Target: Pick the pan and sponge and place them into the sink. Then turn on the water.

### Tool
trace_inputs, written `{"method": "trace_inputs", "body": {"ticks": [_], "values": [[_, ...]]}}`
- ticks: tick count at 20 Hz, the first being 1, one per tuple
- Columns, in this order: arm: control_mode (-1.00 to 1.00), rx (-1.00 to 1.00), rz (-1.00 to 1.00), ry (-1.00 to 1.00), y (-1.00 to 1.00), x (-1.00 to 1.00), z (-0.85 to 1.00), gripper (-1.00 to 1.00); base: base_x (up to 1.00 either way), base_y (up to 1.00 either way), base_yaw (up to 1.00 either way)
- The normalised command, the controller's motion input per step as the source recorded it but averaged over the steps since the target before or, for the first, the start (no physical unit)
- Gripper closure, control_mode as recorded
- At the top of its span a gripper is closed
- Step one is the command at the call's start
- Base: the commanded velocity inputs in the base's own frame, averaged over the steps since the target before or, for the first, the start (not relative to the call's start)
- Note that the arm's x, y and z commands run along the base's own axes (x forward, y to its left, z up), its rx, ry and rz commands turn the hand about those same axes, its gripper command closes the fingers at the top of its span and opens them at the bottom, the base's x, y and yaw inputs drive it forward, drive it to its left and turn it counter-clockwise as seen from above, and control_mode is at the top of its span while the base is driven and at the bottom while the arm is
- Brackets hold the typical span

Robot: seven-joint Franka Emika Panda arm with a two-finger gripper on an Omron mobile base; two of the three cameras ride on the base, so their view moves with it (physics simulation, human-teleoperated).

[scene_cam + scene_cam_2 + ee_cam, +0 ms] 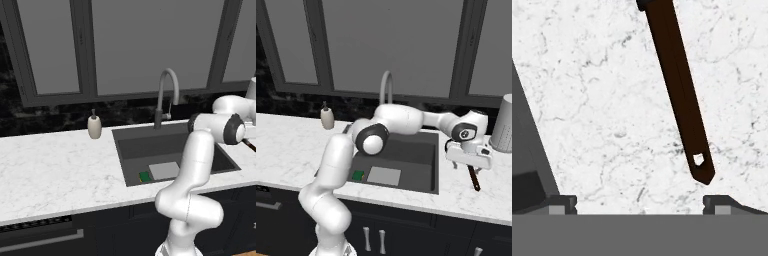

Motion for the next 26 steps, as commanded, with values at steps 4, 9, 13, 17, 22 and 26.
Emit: {"method": "trace_inputs", "body": {"ticks": [4, 9, 13, 17, 22, 26], "values": [[-1.00, 0.00, 0.00, 0.00, -0.12, 0.03, -0.24, -1.00, 0.00, 0.00, 0.00], [-1.00, 0.00, 0.00, 0.00, -0.12, 0.04, -0.24, -1.00, 0.00, 0.00, 0.00], [-1.00, 0.00, 0.00, 0.00, -0.08, 0.03, -0.25, -1.00, 0.00, 0.00, 0.00], [-1.00, 0.00, 0.00, 0.00, -0.02, 0.01, -0.25, -1.00, 0.00, 0.00, 0.00], [-1.00, 0.00, 0.00, 0.00, -0.07, 0.03, -0.18, -1.00, 0.00, 0.00, 0.00], [-1.00, 0.01, 0.00, 0.00, -0.14, 0.05, -0.11, -1.00, 0.00, 0.00, 0.00]]}}
